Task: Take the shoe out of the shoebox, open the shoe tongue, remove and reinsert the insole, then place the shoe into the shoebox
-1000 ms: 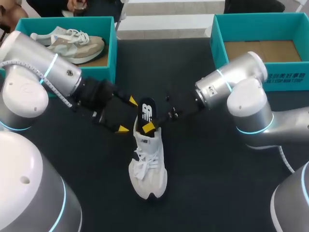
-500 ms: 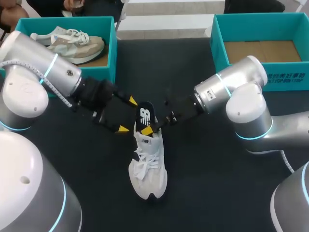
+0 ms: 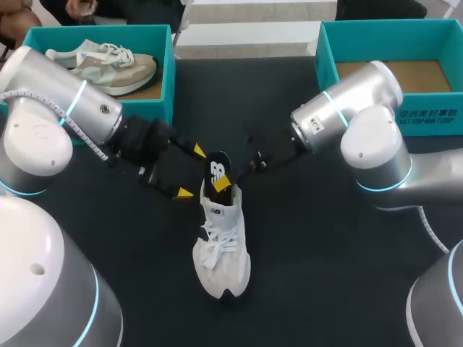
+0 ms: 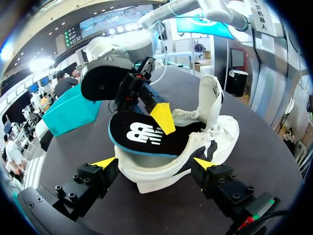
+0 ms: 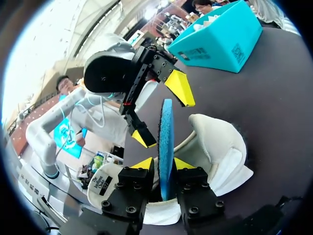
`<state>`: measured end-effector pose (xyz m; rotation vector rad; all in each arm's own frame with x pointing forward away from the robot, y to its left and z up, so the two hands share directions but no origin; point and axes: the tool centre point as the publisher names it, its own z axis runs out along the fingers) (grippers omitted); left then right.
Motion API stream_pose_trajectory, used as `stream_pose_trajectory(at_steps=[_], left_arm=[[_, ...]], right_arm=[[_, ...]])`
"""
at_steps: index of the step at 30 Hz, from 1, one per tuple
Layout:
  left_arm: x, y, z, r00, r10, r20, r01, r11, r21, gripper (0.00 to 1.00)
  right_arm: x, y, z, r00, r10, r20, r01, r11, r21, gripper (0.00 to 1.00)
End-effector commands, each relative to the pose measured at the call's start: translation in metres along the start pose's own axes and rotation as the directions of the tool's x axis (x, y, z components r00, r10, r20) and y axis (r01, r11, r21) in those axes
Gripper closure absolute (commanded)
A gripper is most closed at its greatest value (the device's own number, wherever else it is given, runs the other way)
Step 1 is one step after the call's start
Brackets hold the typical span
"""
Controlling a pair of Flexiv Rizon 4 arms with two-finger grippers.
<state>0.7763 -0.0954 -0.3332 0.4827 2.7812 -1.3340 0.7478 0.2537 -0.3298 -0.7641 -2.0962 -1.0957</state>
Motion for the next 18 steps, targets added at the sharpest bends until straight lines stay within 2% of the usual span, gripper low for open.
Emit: stream_pose_trajectory(at_steps=[1, 4, 8, 18], left_arm=[[0.001, -0.001, 0.001, 1.000, -0.001, 0.001, 0.001, 1.000, -0.004, 0.00], [0.001, -0.001, 0.001, 1.000, -0.001, 0.001, 0.001, 1.000, -0.004, 0.00], [0.001, -0.001, 0.001, 1.000, -0.001, 0.001, 0.001, 1.000, -0.004, 0.00], [0.001, -0.001, 0.001, 1.000, -0.001, 0.001, 0.001, 1.000, -0.004, 0.00]], right_arm=[[-0.007, 0.006, -0.004, 1.000, -0.006, -0.015, 0.006, 1.000, 0.018, 0.77], [-0.009, 0.007, -0.005, 1.000, -0.010, -0.026, 0.011, 1.000, 0.024, 0.79], [-0.012, 0.004, -0.004, 0.998, -0.013, -0.059, 0.015, 1.000, 0.024, 1.00], [-0.011, -0.019, 0.013, 0.988, 0.065, -0.138, -0.057, 0.997, 0.060, 1.00]])
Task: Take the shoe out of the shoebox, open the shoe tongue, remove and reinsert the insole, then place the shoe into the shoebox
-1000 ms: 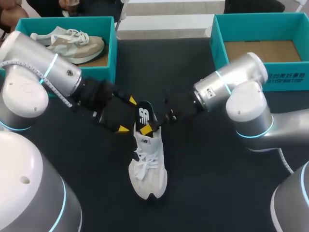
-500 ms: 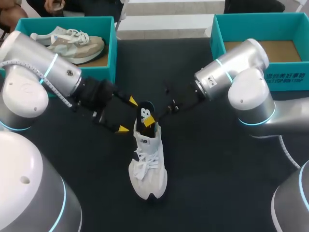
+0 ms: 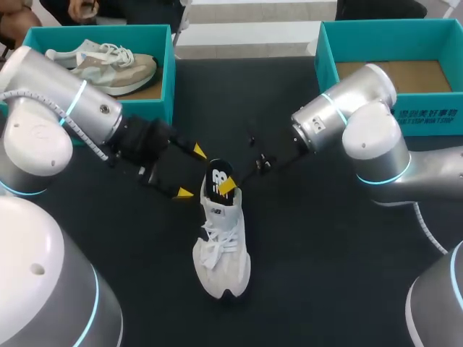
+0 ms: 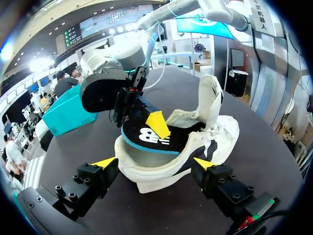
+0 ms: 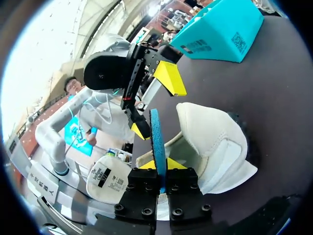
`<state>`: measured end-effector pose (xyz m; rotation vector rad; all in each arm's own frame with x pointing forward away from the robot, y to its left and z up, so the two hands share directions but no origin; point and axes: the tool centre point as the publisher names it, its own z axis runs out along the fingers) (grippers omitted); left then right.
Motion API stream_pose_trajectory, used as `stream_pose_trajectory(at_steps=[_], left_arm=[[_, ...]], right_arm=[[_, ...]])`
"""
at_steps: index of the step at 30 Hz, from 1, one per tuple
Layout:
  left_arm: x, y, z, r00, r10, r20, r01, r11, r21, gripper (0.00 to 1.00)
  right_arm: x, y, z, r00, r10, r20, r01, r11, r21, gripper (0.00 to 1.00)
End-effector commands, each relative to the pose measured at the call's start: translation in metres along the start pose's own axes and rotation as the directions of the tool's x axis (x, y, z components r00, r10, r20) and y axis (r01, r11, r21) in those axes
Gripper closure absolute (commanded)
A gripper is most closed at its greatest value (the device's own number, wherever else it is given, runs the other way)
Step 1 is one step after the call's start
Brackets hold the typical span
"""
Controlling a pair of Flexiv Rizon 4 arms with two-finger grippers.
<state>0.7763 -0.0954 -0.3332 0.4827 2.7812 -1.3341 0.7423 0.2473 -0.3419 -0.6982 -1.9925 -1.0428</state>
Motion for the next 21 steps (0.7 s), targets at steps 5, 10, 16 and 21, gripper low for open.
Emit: stream_pose_trajectory(at_steps=[5, 10, 16, 21], left_arm=[[0.001, -0.001, 0.001, 1.000, -0.001, 0.001, 0.001, 1.000, -0.004, 0.00], [0.001, -0.001, 0.001, 1.000, -0.001, 0.001, 0.001, 1.000, -0.004, 0.00], [0.001, -0.001, 0.001, 1.000, -0.001, 0.001, 0.001, 1.000, -0.004, 0.00], [0.001, -0.001, 0.001, 1.000, -0.001, 0.001, 0.001, 1.000, -0.004, 0.00]], right_arm=[[-0.007, -0.013, 0.022, 0.996, 0.071, -0.052, -0.069, 0.997, 0.037, 1.00], [-0.006, -0.013, 0.022, 0.997, 0.072, -0.032, -0.071, 0.997, 0.030, 1.00], [0.004, -0.006, 0.011, 0.998, 0.055, 0.020, -0.056, 0.998, 0.027, 0.79], [0.014, 0.002, 0.007, 0.998, 0.046, 0.045, -0.047, 0.998, 0.041, 0.75]])
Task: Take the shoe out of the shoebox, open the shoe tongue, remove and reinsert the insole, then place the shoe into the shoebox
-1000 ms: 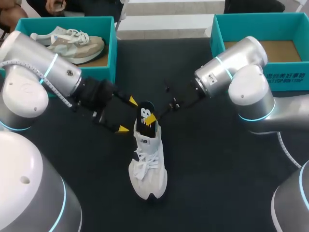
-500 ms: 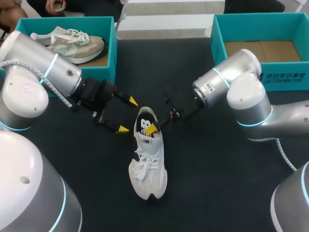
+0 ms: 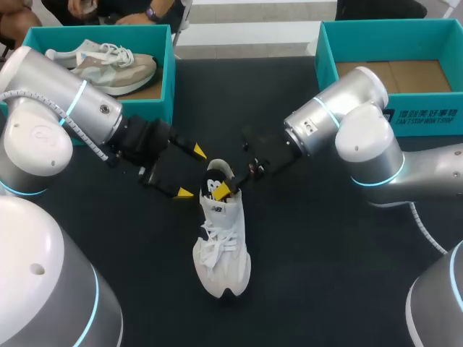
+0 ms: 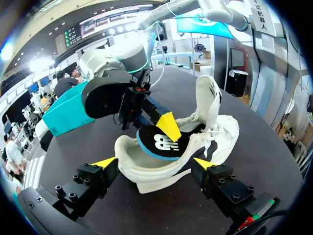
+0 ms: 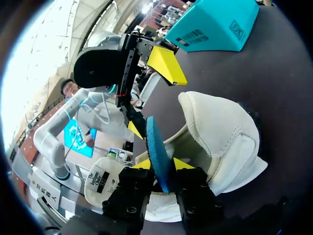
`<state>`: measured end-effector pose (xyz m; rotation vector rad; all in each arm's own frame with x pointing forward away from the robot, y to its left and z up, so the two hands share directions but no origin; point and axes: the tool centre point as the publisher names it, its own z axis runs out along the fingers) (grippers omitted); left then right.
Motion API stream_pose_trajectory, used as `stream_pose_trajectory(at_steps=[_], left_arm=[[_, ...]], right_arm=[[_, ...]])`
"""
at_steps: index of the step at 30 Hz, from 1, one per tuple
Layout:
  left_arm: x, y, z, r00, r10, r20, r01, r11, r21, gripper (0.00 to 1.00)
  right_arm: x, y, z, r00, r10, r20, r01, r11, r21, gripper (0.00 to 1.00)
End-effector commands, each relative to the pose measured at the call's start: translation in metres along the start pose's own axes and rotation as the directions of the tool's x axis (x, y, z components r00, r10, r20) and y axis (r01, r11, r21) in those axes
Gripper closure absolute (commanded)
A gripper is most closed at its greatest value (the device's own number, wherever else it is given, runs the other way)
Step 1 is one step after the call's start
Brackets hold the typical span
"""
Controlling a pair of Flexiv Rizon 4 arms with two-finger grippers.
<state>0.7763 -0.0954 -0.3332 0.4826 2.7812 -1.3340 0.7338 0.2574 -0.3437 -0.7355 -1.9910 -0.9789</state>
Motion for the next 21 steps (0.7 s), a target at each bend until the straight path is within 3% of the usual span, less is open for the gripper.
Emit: stream_pose_trajectory(at_steps=[1, 9, 16, 19, 21], left_arm=[[0.001, -0.001, 0.001, 1.000, -0.001, 0.001, 0.001, 1.000, -0.004, 0.00], [0.001, -0.001, 0.001, 1.000, -0.001, 0.001, 0.001, 1.000, -0.004, 0.00], [0.001, -0.001, 0.001, 1.000, -0.001, 0.001, 0.001, 1.000, -0.004, 0.00], [0.001, -0.001, 0.001, 1.000, -0.001, 0.001, 0.001, 1.000, -0.004, 0.00], [0.001, -0.001, 0.001, 1.000, -0.001, 0.001, 0.001, 1.000, -0.004, 0.00]], right_arm=[[0.011, 0.005, -0.007, 0.999, -0.003, 0.033, 0.003, 1.000, 0.012, 0.74], [0.012, 0.016, -0.015, 0.998, -0.024, 0.059, 0.023, 0.999, 0.027, 0.69], [0.004, 0.029, -0.021, 0.997, -0.049, 0.067, 0.046, 0.998, 0.044, 0.71], [0.001, 0.032, -0.023, 0.996, -0.053, 0.069, 0.050, 0.998, 0.048, 0.78], [-0.003, 0.031, -0.022, 0.997, -0.051, 0.056, 0.048, 0.997, 0.059, 0.93]])
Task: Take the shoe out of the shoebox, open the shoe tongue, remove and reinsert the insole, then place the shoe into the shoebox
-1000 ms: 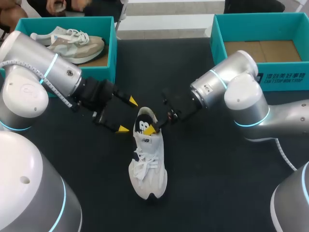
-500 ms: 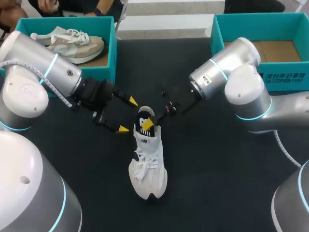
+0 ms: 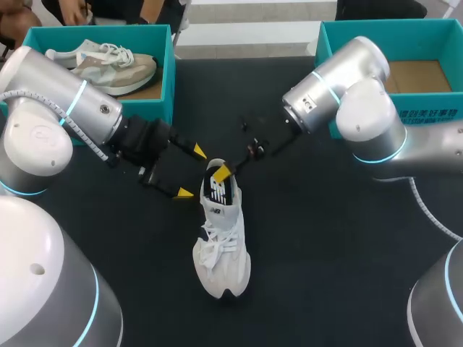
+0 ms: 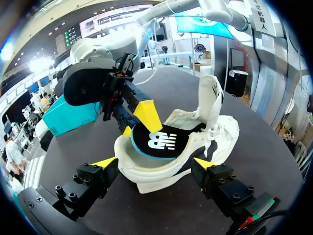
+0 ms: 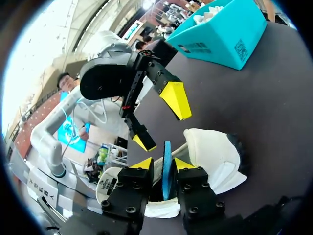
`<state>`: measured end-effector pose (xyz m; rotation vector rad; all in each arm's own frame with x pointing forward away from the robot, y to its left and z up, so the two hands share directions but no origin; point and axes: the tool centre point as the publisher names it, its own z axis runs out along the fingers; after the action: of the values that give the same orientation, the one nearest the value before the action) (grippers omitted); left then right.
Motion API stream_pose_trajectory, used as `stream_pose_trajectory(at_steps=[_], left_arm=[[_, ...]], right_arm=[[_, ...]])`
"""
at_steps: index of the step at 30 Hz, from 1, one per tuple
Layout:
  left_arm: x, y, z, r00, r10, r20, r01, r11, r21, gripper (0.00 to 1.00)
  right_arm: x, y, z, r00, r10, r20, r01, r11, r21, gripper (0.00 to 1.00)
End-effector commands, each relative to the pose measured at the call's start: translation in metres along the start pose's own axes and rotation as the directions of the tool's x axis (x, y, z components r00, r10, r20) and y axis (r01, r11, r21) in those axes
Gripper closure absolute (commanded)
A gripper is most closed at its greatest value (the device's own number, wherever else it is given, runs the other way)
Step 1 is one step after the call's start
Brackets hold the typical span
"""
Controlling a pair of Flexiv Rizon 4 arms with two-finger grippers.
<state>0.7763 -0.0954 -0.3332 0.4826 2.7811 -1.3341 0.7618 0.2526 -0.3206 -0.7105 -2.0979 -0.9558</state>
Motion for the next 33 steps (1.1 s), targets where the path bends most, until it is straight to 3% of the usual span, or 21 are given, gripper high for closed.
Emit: stream_pose_trajectory(at_steps=[1, 15, 16, 17, 20, 33], left_arm=[[0.001, -0.001, 0.001, 1.000, -0.001, 0.001, 0.001, 1.000, -0.004, 0.00], [0.001, -0.001, 0.001, 1.000, -0.001, 0.001, 0.001, 1.000, -0.004, 0.00], [0.001, -0.001, 0.001, 1.000, -0.001, 0.001, 0.001, 1.000, -0.004, 0.00], [0.001, -0.001, 0.001, 1.000, -0.001, 0.001, 0.001, 1.000, -0.004, 0.00], [0.001, -0.001, 0.001, 1.000, -0.001, 0.001, 0.001, 1.000, -0.004, 0.00], [0.001, -0.001, 0.001, 1.000, -0.001, 0.001, 0.001, 1.000, -0.004, 0.00]], right_arm=[[-0.008, 0.003, 0.004, 1.000, 0.007, -0.024, -0.007, 1.000, 0.024, 0.97], [-0.006, -0.014, 0.022, 0.998, 0.051, -0.048, -0.051, 0.999, 0.007, 1.00], [-0.005, -0.013, 0.021, 0.998, 0.049, -0.041, -0.049, 0.999, 0.007, 0.97], [-0.004, -0.011, 0.020, 0.998, 0.045, -0.036, -0.045, 0.999, 0.006, 0.84], [0.000, -0.008, 0.016, 0.999, 0.039, -0.023, -0.039, 0.999, 0.014, 0.75], [0.013, 0.010, 0.009, 1.000, 0.006, 0.015, -0.006, 0.999, 0.047, 0.70]])
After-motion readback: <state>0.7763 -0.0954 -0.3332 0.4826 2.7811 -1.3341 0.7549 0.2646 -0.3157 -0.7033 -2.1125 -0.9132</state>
